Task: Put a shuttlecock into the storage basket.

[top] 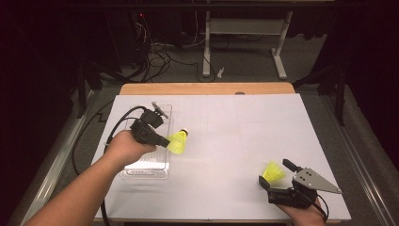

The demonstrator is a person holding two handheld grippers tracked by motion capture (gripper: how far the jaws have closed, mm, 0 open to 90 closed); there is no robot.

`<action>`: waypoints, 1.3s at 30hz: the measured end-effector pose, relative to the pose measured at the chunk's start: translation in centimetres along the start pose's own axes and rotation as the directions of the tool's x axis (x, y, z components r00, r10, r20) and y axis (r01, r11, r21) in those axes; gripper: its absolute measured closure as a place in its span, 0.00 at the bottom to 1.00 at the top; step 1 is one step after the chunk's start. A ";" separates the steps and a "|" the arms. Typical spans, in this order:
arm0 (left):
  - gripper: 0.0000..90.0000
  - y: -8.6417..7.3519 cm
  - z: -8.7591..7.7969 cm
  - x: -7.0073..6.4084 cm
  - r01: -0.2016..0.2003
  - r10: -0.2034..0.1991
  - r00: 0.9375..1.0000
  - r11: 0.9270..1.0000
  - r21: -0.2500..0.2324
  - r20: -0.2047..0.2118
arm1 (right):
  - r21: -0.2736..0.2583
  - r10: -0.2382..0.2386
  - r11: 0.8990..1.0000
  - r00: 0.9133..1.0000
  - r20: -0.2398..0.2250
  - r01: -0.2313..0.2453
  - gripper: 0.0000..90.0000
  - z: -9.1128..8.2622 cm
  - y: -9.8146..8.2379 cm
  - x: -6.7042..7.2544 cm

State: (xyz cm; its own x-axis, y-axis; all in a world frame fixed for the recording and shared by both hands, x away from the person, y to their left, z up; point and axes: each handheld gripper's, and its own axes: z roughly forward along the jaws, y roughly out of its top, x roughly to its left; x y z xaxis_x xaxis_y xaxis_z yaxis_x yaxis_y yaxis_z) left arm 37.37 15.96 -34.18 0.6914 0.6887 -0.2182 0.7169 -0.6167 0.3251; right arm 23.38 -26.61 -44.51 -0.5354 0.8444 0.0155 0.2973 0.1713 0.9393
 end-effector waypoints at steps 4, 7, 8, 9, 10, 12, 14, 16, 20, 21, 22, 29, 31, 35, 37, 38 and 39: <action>1.00 -1.2 -0.5 0.7 0.021 -0.021 1.000 1.000 -0.004 -0.003 | -0.001 0.002 1.000 1.000 0.002 -0.002 0.01 0.0 0.0 0.0; 1.00 -1.9 -0.9 1.2 0.034 -0.034 0.999 0.999 -0.008 -0.007 | 0.000 0.001 1.000 1.000 0.001 -0.001 0.01 0.0 0.0 0.0; 1.00 -2.1 -0.9 1.4 0.037 -0.037 0.999 0.999 -0.007 -0.005 | 0.001 0.002 1.000 1.000 0.001 -0.002 0.01 0.0 0.0 0.1; 1.00 -2.4 -1.0 1.5 0.039 -0.039 0.999 0.999 -0.009 -0.009 | 0.001 0.001 1.000 1.000 0.000 -0.001 0.01 0.0 0.0 0.1; 1.00 -2.6 -1.1 1.7 0.046 -0.046 0.999 0.999 -0.010 -0.008 | 0.000 0.001 1.000 1.000 0.000 -0.001 0.01 -0.1 0.0 0.1; 1.00 -3.1 -1.3 2.1 0.055 -0.055 0.998 0.998 -0.010 -0.009 | -0.004 0.001 1.000 1.000 0.001 -0.001 0.01 -0.1 0.0 0.1; 1.00 -3.6 -1.5 2.4 0.064 -0.064 0.998 0.998 -0.011 -0.012 | -0.002 0.002 1.000 1.000 0.002 -0.002 0.01 -0.1 0.0 0.0; 1.00 -4.0 -1.6 2.7 0.074 -0.074 0.997 0.997 -0.010 -0.014 | -0.001 0.002 1.000 1.000 0.003 -0.002 0.01 -0.1 0.0 0.0; 1.00 -4.7 -2.0 3.3 0.092 -0.092 0.995 0.996 -0.009 -0.022 | 0.002 0.002 1.000 1.000 0.002 -0.002 0.01 0.0 0.0 0.1; 1.00 -4.9 -2.1 3.4 0.096 -0.096 0.995 0.995 -0.011 -0.025 | 0.002 0.003 1.000 1.000 0.001 -0.003 0.01 0.0 0.0 0.1; 1.00 -5.0 -2.1 3.5 0.100 -0.100 0.995 0.995 -0.009 -0.025 | 0.002 0.002 1.000 1.000 0.001 -0.002 0.01 0.0 0.0 0.1; 1.00 -6.0 -2.5 4.3 0.123 -0.123 0.992 0.992 -0.010 -0.041 | 0.003 0.003 1.000 1.000 0.001 -0.003 0.01 0.0 -0.1 0.1; 1.00 -6.3 -2.6 4.5 0.130 -0.131 0.991 0.991 -0.012 -0.041 | 0.003 0.003 1.000 1.000 0.001 -0.003 0.01 0.0 -0.1 0.1; 1.00 -6.8 -2.8 5.0 0.144 -0.145 0.988 0.989 -0.015 -0.048 | 0.003 0.004 1.000 1.000 0.000 -0.004 0.01 0.1 -0.1 0.1; 1.00 -7.1 -3.0 5.4 0.155 -0.155 0.986 0.988 -0.018 -0.053 | 0.005 -0.001 1.000 1.000 0.001 0.001 0.01 0.1 -0.1 0.1; 1.00 -7.2 -3.1 5.6 0.163 -0.164 0.985 0.986 -0.020 -0.054 | 0.006 -0.001 1.000 1.000 0.000 0.001 0.01 0.1 -0.1 0.1; 1.00 -7.3 -3.1 5.6 0.164 -0.165 0.985 0.986 -0.019 -0.057 | 0.005 -0.001 1.000 1.000 0.000 0.001 0.01 0.1 -0.1 0.1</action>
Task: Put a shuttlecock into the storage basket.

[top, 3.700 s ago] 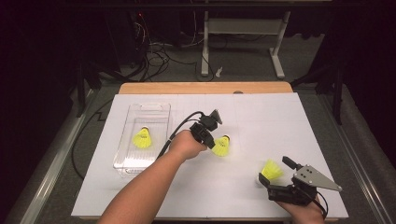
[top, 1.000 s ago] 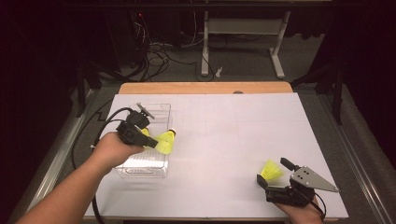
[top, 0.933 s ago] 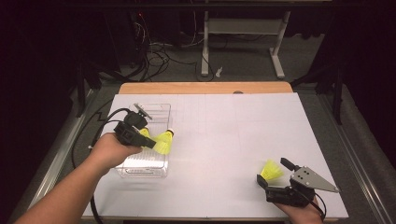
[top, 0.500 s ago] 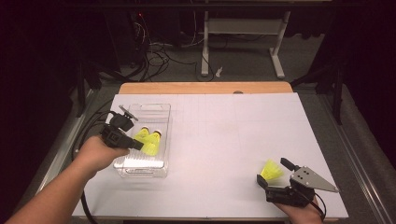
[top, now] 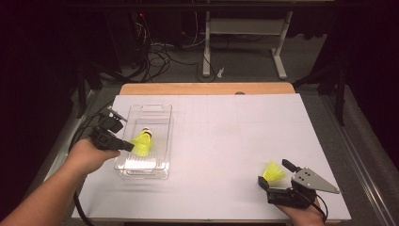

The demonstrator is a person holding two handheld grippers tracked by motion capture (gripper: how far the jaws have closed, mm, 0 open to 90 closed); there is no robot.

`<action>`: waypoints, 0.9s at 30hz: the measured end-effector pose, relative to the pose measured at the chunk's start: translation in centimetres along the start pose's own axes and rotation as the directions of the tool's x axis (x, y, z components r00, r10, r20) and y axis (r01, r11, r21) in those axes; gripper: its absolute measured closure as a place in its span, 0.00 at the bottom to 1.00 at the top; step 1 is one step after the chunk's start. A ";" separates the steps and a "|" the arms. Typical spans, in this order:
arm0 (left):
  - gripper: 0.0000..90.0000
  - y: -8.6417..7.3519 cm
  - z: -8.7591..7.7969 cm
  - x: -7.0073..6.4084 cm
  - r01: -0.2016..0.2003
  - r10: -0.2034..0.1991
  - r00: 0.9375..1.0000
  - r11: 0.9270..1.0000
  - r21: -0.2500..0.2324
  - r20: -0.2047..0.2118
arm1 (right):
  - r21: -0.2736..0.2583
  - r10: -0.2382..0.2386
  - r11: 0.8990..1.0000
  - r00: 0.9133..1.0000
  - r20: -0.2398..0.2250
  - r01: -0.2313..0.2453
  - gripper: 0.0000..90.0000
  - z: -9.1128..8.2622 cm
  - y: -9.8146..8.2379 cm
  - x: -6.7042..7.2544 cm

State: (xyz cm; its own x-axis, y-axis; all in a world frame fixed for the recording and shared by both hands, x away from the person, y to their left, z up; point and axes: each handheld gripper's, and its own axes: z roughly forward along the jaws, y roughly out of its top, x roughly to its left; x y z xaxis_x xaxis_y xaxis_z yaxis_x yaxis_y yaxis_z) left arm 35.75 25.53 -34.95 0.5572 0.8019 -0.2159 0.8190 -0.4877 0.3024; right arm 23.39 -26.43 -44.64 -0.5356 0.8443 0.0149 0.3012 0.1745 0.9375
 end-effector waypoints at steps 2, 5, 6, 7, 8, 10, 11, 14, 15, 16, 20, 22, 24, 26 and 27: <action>1.00 -0.1 -0.1 0.2 -0.003 0.003 1.000 1.000 0.000 -0.004 | -0.001 0.000 1.000 1.000 0.000 0.000 0.01 0.0 0.0 0.0; 1.00 -0.4 -0.2 0.3 0.002 -0.002 1.000 1.000 -0.005 -0.016 | 0.002 0.001 1.000 1.000 0.002 -0.001 0.01 0.0 0.0 0.0; 1.00 -0.5 -0.2 0.4 0.008 -0.008 1.000 1.000 -0.003 -0.007 | 0.001 0.001 1.000 1.000 0.001 -0.001 0.01 0.0 0.0 0.0; 1.00 -0.5 -0.2 0.5 0.005 -0.005 1.000 1.000 0.002 -0.010 | 0.001 0.003 1.000 1.000 0.001 -0.003 0.01 0.0 0.0 0.0; 1.00 -0.6 -0.2 0.5 0.004 -0.004 1.000 1.000 0.005 -0.011 | 0.003 0.002 1.000 1.000 0.000 -0.002 0.01 0.0 0.0 0.0; 1.00 -0.8 -0.2 0.6 0.011 -0.011 1.000 1.000 0.006 -0.013 | 0.006 -0.001 1.000 1.000 0.000 0.001 0.01 0.1 0.0 0.1; 1.00 -0.8 -0.2 0.7 0.015 -0.015 1.000 1.000 0.007 -0.015 | 0.006 -0.001 1.000 1.000 0.000 0.001 0.01 0.1 0.0 0.1; 1.00 -1.0 -0.2 0.8 0.017 -0.017 1.000 1.000 0.010 -0.018 | 0.006 -0.003 1.000 1.000 0.000 0.003 0.01 0.1 0.0 0.1; 1.00 -1.0 -0.2 0.8 0.016 -0.015 1.000 1.000 0.012 -0.020 | 0.007 -0.004 1.000 1.000 0.001 0.004 0.01 0.1 0.0 0.1; 1.00 -1.0 -0.2 0.9 0.015 -0.015 1.000 1.000 0.013 -0.020 | 0.007 -0.004 1.000 1.000 0.001 0.004 0.01 0.1 0.0 0.1; 1.00 -1.0 0.0 1.0 0.020 -0.020 0.999 1.000 0.018 -0.029 | 0.009 -0.005 1.000 1.000 -0.001 0.005 0.01 0.1 0.0 0.1; 1.00 -0.8 0.0 1.0 0.022 -0.022 0.999 1.000 0.021 -0.030 | 0.009 -0.008 1.000 1.000 -0.001 0.008 0.01 0.1 0.0 0.1; 1.00 -0.6 0.1 1.0 0.025 -0.024 0.999 0.999 0.025 -0.029 | 0.011 -0.008 1.000 1.000 -0.001 0.008 0.01 0.1 0.0 0.1; 1.00 -0.4 0.3 1.0 0.027 -0.026 0.999 0.999 0.033 -0.032 | 0.010 -0.008 1.000 1.000 0.000 0.008 0.01 0.1 0.0 0.2; 1.00 -0.4 0.5 1.0 0.026 -0.024 0.999 0.999 0.040 -0.037 | 0.009 -0.010 1.000 1.000 -0.002 0.010 0.01 0.1 0.0 0.2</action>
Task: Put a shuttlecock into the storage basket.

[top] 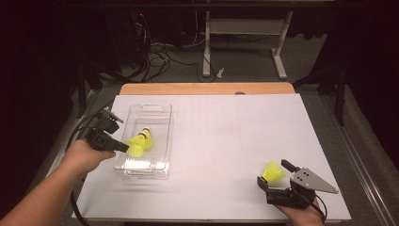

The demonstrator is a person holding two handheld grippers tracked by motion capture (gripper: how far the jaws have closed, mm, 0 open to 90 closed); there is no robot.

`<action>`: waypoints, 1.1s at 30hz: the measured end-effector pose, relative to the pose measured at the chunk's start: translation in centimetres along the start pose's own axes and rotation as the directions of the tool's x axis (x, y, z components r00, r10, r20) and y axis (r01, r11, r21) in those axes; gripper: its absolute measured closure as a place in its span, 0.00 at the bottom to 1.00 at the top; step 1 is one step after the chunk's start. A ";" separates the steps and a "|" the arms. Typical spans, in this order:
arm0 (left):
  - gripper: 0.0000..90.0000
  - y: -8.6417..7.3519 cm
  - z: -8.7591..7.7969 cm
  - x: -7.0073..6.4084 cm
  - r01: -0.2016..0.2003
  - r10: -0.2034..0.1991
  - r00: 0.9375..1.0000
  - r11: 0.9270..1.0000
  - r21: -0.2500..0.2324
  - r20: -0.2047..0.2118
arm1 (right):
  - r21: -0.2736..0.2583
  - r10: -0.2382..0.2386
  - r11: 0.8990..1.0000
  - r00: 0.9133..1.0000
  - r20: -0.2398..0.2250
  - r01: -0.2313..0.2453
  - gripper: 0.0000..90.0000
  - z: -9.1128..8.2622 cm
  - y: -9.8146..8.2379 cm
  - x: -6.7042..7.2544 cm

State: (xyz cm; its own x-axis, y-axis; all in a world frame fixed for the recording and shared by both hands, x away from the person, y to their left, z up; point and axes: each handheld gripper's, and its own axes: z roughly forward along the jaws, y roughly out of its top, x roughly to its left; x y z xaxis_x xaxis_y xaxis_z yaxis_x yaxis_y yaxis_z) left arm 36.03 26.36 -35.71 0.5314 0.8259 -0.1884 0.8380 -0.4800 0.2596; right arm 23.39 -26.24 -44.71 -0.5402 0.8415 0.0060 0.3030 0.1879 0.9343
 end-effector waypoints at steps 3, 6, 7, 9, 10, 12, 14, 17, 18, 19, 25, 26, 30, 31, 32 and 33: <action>1.00 0.0 0.5 0.1 0.001 -0.001 1.000 1.000 0.015 -0.005 | -0.001 0.005 1.000 1.000 0.002 -0.005 0.01 0.0 0.0 0.0; 1.00 -0.2 1.2 0.4 -0.016 0.016 1.000 1.000 0.017 -0.008 | -0.003 0.004 1.000 1.000 0.002 -0.004 0.01 -0.1 0.0 -0.1; 1.00 -0.2 1.4 0.4 -0.016 0.017 1.000 1.000 0.017 -0.008 | -0.004 0.005 1.000 1.000 0.002 -0.005 0.01 -0.1 0.0 -0.1; 1.00 -0.3 1.7 0.6 -0.017 0.018 1.000 1.000 0.021 -0.009 | -0.004 0.005 1.000 1.000 0.000 -0.005 0.01 -0.1 0.0 -0.1; 1.00 -0.4 1.8 0.6 -0.011 0.011 1.000 1.000 0.025 -0.008 | -0.003 0.005 1.000 1.000 -0.001 -0.005 0.01 -0.1 0.0 -0.1; 1.00 -0.4 2.0 0.6 -0.017 0.017 1.000 0.999 0.027 -0.007 | -0.001 0.003 1.000 1.000 -0.002 -0.003 0.01 -0.1 0.0 0.0; 1.00 -0.3 2.1 0.6 -0.010 0.011 1.000 0.999 0.034 -0.009 | -0.002 0.002 1.000 1.000 -0.001 -0.002 0.01 -0.1 0.0 0.0; 1.00 -0.3 2.3 0.6 -0.005 0.006 1.000 0.999 0.042 -0.016 | -0.001 0.004 1.000 1.000 0.000 -0.004 0.01 -0.1 0.0 0.0; 1.00 -0.3 2.4 0.6 -0.003 0.003 1.000 0.999 0.045 -0.016 | -0.001 0.004 1.000 1.000 -0.001 -0.004 0.01 -0.1 0.0 0.0; 1.00 -0.3 2.4 0.5 0.001 0.000 1.000 0.999 0.049 -0.018 | -0.001 0.003 1.000 1.000 -0.001 -0.003 0.01 -0.1 0.0 0.0; 1.00 -0.2 3.0 0.4 -0.021 0.022 0.999 0.998 0.058 -0.027 | 0.001 0.003 1.000 1.000 -0.002 -0.003 0.01 0.0 0.0 0.0; 1.00 -0.2 3.0 0.4 -0.021 0.022 0.999 0.998 0.060 -0.026 | 0.001 0.003 1.000 1.000 -0.002 -0.003 0.01 0.0 0.0 0.0; 1.00 -0.2 3.3 0.3 -0.020 0.022 0.999 0.997 0.072 -0.029 | 0.000 0.003 1.000 1.000 -0.002 -0.003 0.01 0.0 0.0 0.0; 1.00 -0.3 3.3 0.3 -0.014 0.016 0.999 0.997 0.076 -0.029 | 0.000 0.003 1.000 1.000 -0.002 -0.003 0.01 -0.1 0.0 0.0; 1.00 -0.3 3.3 0.2 -0.011 0.014 0.999 0.997 0.079 -0.034 | 0.000 0.004 1.000 1.000 -0.003 -0.004 0.01 0.0 0.0 0.0; 1.00 -0.3 3.4 0.2 -0.008 0.011 0.999 0.997 0.083 -0.036 | 0.000 0.003 1.000 1.000 -0.003 -0.003 0.01 0.0 0.0 0.0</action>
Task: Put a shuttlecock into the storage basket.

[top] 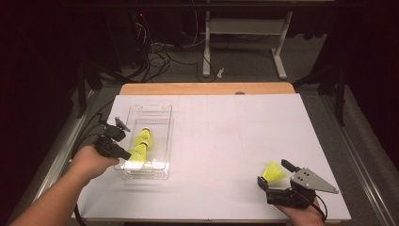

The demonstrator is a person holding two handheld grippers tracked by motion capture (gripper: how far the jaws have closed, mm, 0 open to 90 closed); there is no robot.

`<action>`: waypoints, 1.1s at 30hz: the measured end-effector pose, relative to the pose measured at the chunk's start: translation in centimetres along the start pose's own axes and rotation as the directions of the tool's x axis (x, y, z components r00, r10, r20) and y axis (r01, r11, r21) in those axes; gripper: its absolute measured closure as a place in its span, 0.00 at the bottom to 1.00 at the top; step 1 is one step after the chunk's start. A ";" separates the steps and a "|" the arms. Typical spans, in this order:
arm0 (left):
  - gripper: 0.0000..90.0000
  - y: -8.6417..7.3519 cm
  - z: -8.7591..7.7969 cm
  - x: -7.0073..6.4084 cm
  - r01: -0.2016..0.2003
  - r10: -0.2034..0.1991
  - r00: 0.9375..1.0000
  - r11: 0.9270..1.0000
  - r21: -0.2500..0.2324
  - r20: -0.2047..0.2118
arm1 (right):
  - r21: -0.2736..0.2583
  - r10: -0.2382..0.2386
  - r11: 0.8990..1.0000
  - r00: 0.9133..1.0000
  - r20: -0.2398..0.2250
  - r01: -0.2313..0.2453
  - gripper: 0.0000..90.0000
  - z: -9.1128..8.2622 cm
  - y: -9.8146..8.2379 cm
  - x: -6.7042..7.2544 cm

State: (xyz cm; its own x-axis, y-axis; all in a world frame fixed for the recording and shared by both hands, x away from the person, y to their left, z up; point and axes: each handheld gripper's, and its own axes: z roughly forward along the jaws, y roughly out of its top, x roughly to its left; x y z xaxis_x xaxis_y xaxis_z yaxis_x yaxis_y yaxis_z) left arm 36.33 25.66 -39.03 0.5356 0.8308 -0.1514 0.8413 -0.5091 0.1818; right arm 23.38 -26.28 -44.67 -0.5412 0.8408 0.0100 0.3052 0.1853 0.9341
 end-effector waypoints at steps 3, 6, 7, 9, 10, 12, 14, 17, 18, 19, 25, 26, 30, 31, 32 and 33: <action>1.00 0.0 0.2 -0.1 0.000 0.001 1.000 1.000 0.008 -0.005 | 0.000 0.000 1.000 1.000 -0.001 0.000 0.01 0.0 0.0 0.0; 1.00 0.0 0.3 -0.2 -0.004 0.004 1.000 1.000 0.017 -0.013 | 0.000 -0.003 1.000 1.000 -0.001 0.003 0.01 0.0 0.0 0.0; 1.00 0.0 0.3 -0.2 -0.005 0.005 1.000 1.000 0.020 -0.015 | 0.000 -0.003 1.000 1.000 -0.001 0.003 0.01 0.0 0.0 0.0; 1.00 0.1 0.4 -0.2 -0.006 0.007 1.000 1.000 0.023 -0.016 | 0.000 0.000 1.000 1.000 -0.001 0.000 0.01 0.0 0.0 0.0; 1.00 0.1 0.4 -0.3 -0.007 0.007 1.000 1.000 0.025 -0.017 | 0.000 0.001 1.000 1.000 -0.001 -0.001 0.01 0.0 0.0 0.0; 1.00 0.1 0.4 -0.3 0.003 -0.003 1.000 1.000 0.028 -0.022 | 0.000 0.000 1.000 1.000 -0.001 0.000 0.01 0.0 0.0 0.0; 1.00 0.1 0.5 -0.3 0.003 -0.002 1.000 0.999 0.035 -0.022 | -0.001 0.001 1.000 1.000 -0.001 -0.001 0.01 0.0 0.0 0.0; 0.99 0.0 0.7 -0.5 0.017 -0.015 1.000 0.998 0.057 -0.025 | 0.000 -0.002 1.000 1.000 -0.001 0.002 0.01 0.0 0.0 0.0; 0.99 0.1 0.8 -0.6 0.016 -0.014 1.000 0.998 0.061 -0.028 | 0.001 -0.002 1.000 1.000 -0.001 0.002 0.01 0.0 0.0 0.0; 0.99 0.1 0.8 -0.6 0.017 -0.015 0.999 0.998 0.063 -0.029 | 0.000 -0.002 1.000 1.000 -0.002 0.002 0.01 0.0 0.0 0.0; 0.99 0.2 1.2 -0.6 -0.003 0.006 0.999 0.998 0.067 -0.040 | 0.002 0.000 1.000 1.000 0.000 0.000 0.01 0.1 -0.1 0.0; 0.99 0.2 1.3 -0.6 -0.005 0.008 0.999 0.998 0.068 -0.041 | 0.002 0.000 1.000 1.000 0.000 0.000 0.01 0.1 -0.1 0.0; 0.99 0.3 1.4 -0.6 -0.004 0.007 0.999 0.997 0.073 -0.043 | 0.002 -0.001 1.000 1.000 -0.001 0.001 0.01 0.1 -0.1 0.0; 0.99 0.3 1.5 -0.6 -0.006 0.009 0.999 0.997 0.076 -0.044 | 0.002 -0.001 1.000 1.000 -0.001 0.001 0.01 0.1 -0.1 0.0; 0.99 0.3 1.5 -0.6 -0.003 0.007 0.999 0.997 0.076 -0.046 | 0.002 -0.001 1.000 1.000 0.000 0.001 0.01 0.1 -0.1 0.0; 0.99 0.3 1.5 -0.6 -0.001 0.005 0.999 0.997 0.077 -0.049 | 0.002 -0.001 1.000 1.000 0.000 0.001 0.01 0.1 -0.1 0.0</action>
State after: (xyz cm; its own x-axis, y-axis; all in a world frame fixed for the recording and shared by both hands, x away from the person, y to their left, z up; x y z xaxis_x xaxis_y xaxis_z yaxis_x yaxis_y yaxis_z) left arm 36.37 24.61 -40.38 0.5355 0.8382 -0.1031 0.8438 -0.5260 0.1067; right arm 23.44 -26.22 -44.76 -0.5415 0.8406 0.0096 0.3066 0.1869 0.9333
